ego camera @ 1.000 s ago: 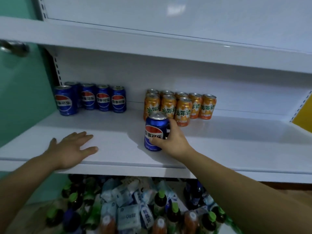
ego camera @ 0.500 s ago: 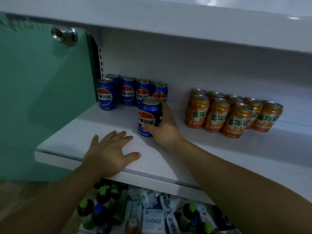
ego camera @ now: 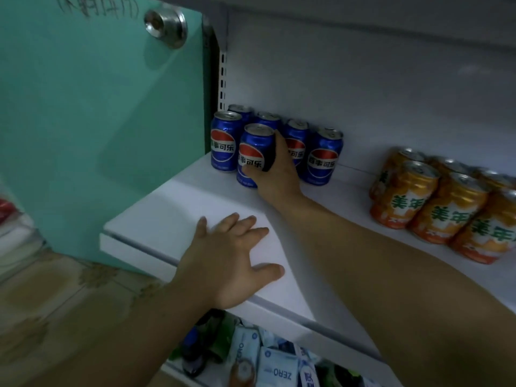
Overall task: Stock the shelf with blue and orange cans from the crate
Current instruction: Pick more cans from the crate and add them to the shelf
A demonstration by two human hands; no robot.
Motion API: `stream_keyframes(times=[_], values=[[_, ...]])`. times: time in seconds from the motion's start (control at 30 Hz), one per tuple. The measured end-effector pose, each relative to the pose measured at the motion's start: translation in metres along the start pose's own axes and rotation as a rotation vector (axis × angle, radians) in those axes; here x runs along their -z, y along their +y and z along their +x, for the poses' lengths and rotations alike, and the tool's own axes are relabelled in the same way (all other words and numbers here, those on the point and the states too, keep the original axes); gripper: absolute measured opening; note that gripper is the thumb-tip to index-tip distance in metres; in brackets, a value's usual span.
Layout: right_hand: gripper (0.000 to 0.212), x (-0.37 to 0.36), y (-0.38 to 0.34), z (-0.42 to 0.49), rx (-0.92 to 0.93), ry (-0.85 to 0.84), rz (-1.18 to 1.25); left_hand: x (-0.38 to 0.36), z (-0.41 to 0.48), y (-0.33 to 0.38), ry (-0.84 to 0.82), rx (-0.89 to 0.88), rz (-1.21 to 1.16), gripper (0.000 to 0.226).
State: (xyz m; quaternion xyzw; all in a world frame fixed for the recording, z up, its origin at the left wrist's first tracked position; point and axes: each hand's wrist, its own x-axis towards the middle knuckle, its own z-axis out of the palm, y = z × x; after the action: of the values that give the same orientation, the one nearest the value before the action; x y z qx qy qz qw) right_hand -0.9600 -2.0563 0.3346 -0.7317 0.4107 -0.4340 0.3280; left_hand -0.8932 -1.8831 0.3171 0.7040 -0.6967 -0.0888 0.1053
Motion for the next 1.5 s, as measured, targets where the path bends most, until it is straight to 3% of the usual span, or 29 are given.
stream_keyframes(times=[0.17, 0.27, 0.43, 0.6, 0.67, 0.8, 0.93, 1.07, 1.2, 1.33, 1.5], values=[[0.09, -0.009, 0.006, 0.015, -0.014, 0.04, -0.088, -0.001, 0.001, -0.002, -0.014, 0.001, 0.004, 0.079], [0.091, -0.013, 0.008, 0.018, -0.023, 0.062, -0.117, -0.003, 0.001, -0.003, -0.006, 0.004, -0.008, 0.082], [0.095, -0.004, -0.001, 0.013, -0.106, -0.035, -0.172, -0.002, 0.002, -0.003, -0.01, 0.018, 0.003, 0.079], [0.072, 0.06, -0.013, -0.028, -0.145, -0.168, -0.372, 0.009, 0.004, -0.002, -0.095, 0.028, 0.045, 0.077], [0.072, 0.099, -0.019, -0.051, -0.191, -0.212, -0.524, 0.013, 0.002, -0.002, -0.116, 0.032, 0.02, 0.076], [0.066, 0.18, -0.027, -0.109, -0.288, -0.179, -0.821, 0.02, 0.002, 0.016, -0.194, 0.072, 0.021, 0.079], [0.057, 0.258, -0.026, -0.188, -0.306, -0.068, -0.897, 0.011, -0.004, 0.125, -0.243, -0.226, -0.054, 0.08], [0.072, 0.335, -0.022, -0.276, -0.568, 0.062, -0.946, -0.023, -0.042, 0.258, -0.3, -0.623, -0.052, 0.075], [0.073, 0.406, -0.012, -0.387, -0.738, 0.183, -0.982, -0.064, -0.094, 0.36, -0.351, -0.962, 0.062, 0.068], [0.073, 0.449, -0.001, -0.512, -0.983, 0.334, -0.993, -0.124, -0.147, 0.438, -0.446, -1.164, 0.139, 0.072], [0.068, 0.454, 0.018, -0.657, -1.283, 0.512, -0.845, -0.213, -0.22, 0.497, -0.673, -1.315, 0.265, 0.07]])
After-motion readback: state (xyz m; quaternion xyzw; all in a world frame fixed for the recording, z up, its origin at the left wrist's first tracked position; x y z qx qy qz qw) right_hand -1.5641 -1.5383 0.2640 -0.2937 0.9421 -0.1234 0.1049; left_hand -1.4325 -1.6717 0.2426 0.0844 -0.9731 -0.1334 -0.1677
